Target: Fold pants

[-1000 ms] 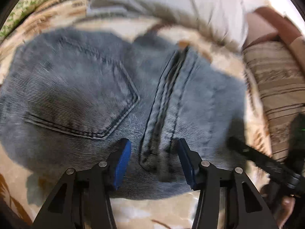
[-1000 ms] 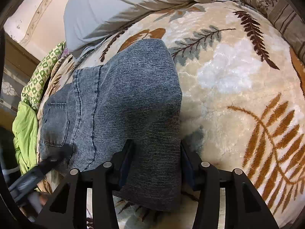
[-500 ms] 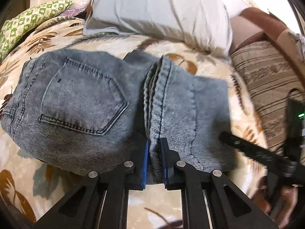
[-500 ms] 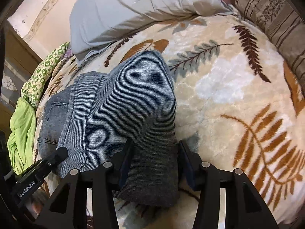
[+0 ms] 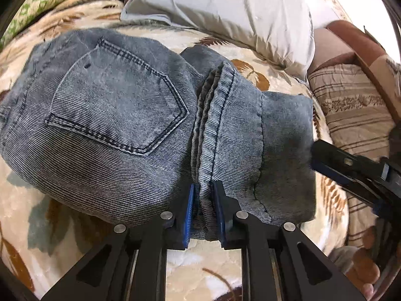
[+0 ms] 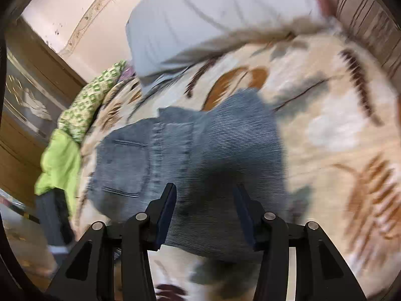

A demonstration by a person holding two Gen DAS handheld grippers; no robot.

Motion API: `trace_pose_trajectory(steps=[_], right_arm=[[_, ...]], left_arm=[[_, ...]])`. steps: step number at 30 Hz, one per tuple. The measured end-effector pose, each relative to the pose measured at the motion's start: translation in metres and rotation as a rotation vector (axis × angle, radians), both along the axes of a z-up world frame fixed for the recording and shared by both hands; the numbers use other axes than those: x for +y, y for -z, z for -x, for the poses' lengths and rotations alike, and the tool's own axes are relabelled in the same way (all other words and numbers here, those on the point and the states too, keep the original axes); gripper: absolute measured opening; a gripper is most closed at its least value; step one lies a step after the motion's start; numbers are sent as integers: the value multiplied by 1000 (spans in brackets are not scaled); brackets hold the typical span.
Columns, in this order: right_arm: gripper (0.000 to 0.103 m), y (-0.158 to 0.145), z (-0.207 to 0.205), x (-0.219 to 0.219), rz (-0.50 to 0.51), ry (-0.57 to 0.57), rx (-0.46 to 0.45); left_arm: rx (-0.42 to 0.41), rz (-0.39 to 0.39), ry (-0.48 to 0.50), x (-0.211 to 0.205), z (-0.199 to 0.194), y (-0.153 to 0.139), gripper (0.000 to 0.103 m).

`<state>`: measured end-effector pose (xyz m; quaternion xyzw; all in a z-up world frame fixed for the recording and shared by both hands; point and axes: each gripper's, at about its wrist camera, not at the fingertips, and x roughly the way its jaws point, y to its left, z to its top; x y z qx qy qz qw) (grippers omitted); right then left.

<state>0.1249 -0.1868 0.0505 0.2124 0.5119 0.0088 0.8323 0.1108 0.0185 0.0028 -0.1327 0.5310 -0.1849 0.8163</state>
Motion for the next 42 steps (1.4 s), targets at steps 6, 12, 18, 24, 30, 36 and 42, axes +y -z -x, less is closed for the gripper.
trace_pose_trajectory(steps=[6,12,18,24,30,36,42], right_arm=[[39,21,-46,20,36,-73,71],[15,30,-75,-20,95,63,81],[17,39,-82,-16,133,43,97],[64,2,-61,14,87,24,22],[64,-12,-58,51,89,-6,29],[70,-16,-46,95,115,-36,9],[70,-7,-55,115,57,12,-30]], left_arm=[[32,33,-10,11,-15,6,25],[29,-29,1,-7,-28,15,20],[32,-60,5,-18,-30,14,20],[33,16,1,4,-25,-6,34],[-58,131,-181,79,-19,-43,60],[52,270,-480,169,-19,-16,58],[174,289,-653,204,-13,22,55]])
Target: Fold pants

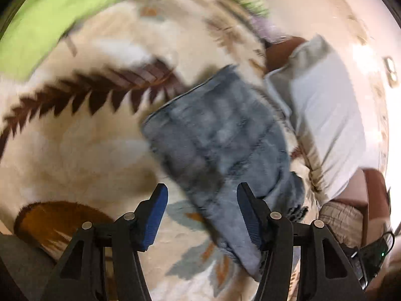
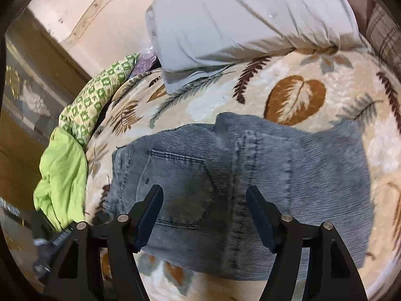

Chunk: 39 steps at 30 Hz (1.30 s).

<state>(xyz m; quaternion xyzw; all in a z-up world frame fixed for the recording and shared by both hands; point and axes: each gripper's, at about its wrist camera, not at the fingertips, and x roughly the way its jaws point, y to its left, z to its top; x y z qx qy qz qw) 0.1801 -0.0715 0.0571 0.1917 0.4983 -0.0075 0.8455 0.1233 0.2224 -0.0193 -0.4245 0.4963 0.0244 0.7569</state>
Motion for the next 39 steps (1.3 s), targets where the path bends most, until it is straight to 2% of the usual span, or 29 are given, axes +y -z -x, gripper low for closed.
trace_pose_trajectory(steps=[2,7,10,12,14,17,19,23,26,29,32,35,38,39], right_arm=[[70,7,-6,7,-26,-19,20],[70,28,-22,20,-67,-75,96],[70,36,-27,24,-82,-95,103],[70,38,-29,27,-86,-108,97],[70,41,-31,28,-97,-121,99],[70,44,-35,28,-112,-141,103],[70,44,-36,26,-130,-150,97],[70,40,-32,22,-148,-157,89],[70,34,-27,16,-152,-167,78],[70,23,-21,6,-159,-175,56],[70,11,-16,-8,-173,-184,34],[70,-4,-7,-24,-172,-183,9],[70,-19,2,-45,-172,-160,-26],[70,-24,6,-57,-177,-144,-38]], left_arm=[[39,37,-6,2,-4,13,55],[44,64,-44,2,-26,24,55],[80,148,-111,12,-41,37,51],[98,163,-132,17,-43,46,33],[92,168,-134,19,-41,50,32],[87,93,-104,12,-46,43,32],[95,68,-102,7,-49,38,32],[55,11,-86,-4,-50,22,17],[-33,-144,-49,-23,-40,-12,15],[-157,-354,35,-61,-36,-51,14],[-252,-474,103,-92,-30,-79,14],[-389,-641,210,-135,-9,-113,14],[-558,-811,377,-196,30,-140,14],[-596,-847,426,-212,41,-144,14]])
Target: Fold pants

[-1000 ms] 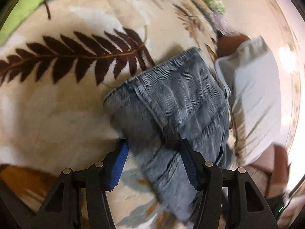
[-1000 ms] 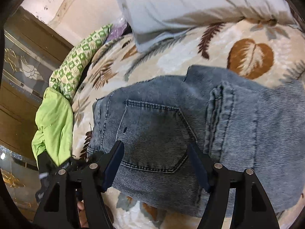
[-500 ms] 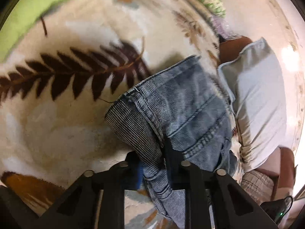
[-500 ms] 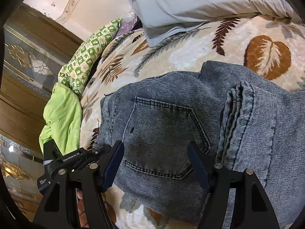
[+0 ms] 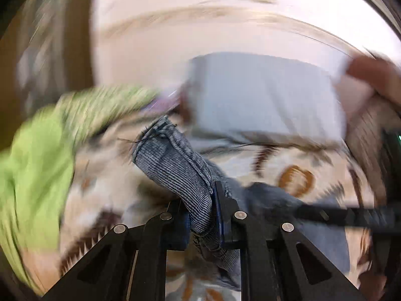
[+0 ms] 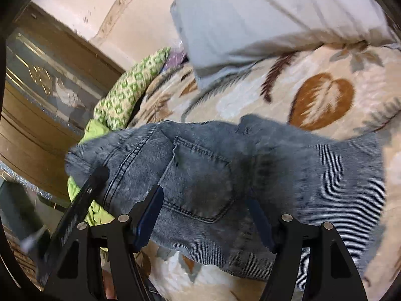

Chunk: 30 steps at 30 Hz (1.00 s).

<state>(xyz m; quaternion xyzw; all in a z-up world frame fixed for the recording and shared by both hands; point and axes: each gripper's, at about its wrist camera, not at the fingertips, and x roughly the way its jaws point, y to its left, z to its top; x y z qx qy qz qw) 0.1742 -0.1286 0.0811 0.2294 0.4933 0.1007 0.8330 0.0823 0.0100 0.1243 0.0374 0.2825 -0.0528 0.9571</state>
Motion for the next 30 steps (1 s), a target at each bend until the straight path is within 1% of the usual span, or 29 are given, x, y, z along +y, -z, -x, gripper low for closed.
trace_pose_trajectory(steps=[2,3,4,6,8,11,14,15,17,18,19,20,21,22,23,24,25,26,28,30], right_arm=[[70,-7,7,-22,-13,38,-13],[71,-10,12,-37,-32,62,-21],[72,-13,15,-47,-45,77,-28],[73,-15,23,-72,-65,114,-45],[74,-13,28,-90,-75,137,-57],[75,0,33,-111,-136,155,-61],[75,10,29,-118,-188,127,-62],[76,11,27,-119,-202,113,-60],[76,11,26,-120,-274,83,-72],[76,12,25,-121,-289,83,-73],[79,15,25,-122,-307,82,-69],[81,20,23,-121,-305,80,-46],[81,23,23,-119,-277,85,-21],[81,30,20,-115,-226,93,10],[81,35,17,-111,-209,89,23],[78,37,15,-108,-200,91,33],[65,40,12,-105,-180,97,53],[44,42,10,-103,-172,92,60],[25,43,11,-101,-114,99,81],[20,43,14,-105,-110,107,78]], left_arm=[[-46,-88,127,-41,26,-3,14],[-50,-109,178,-53,39,-2,14],[-45,-116,227,-63,45,3,14],[-6,-101,322,-86,54,16,14],[18,-119,381,-105,59,32,14],[69,-145,430,-126,61,57,14],[77,-197,457,-141,68,71,14],[74,-212,461,-146,67,73,14],[71,-233,474,-152,72,78,15],[72,-235,476,-148,61,75,15],[72,-235,480,-149,60,74,15],[71,-232,485,-148,60,75,15],[66,-227,492,-148,62,77,16],[63,-222,500,-147,62,80,16],[71,-222,507,-145,57,86,16],[77,-222,513,-143,58,88,16],[79,-222,519,-142,58,91,16],[82,-224,525,-141,56,92,16],[98,-224,527,-142,56,92,16],[122,-205,525,-142,53,85,16]])
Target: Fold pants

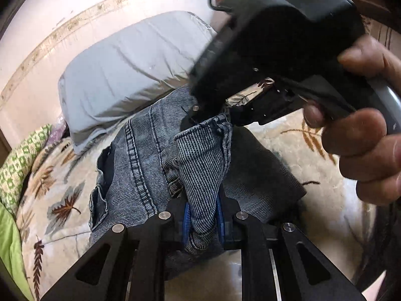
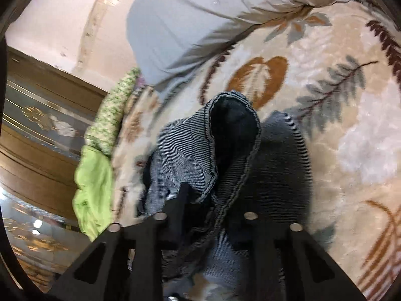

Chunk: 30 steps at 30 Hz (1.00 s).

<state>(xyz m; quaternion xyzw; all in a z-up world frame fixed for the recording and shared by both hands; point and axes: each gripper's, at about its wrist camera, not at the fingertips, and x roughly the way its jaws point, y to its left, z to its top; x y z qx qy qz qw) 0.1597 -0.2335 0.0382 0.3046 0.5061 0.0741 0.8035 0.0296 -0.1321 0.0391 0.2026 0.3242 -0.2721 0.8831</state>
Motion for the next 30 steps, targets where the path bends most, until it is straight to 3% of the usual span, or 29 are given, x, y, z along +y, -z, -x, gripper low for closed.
trace_pose_trajectory(steps=[4,8,16,19,24,26,30], right_arm=[[12,-7,7,-8,3,12,-42],[8,3,15,-9,55,22,-21],[7,4,17,-13,27,52,9],[6,-8,13,-11,21,35,3],[6,-39,21,-8,66,15,-88],[6,-30,20,-16,61,38,-71],[6,13,15,-32,95,74,61]], left_arm=[[16,-9,-21,-1,-8,-9,16],[66,-14,-41,-2,-11,1,16],[24,-40,-36,-4,-5,3,16],[1,-12,-35,1,-5,-7,16],[-33,23,7,3,5,-20,16],[-5,20,21,-2,1,-7,16],[94,24,46,-6,-13,34,17]])
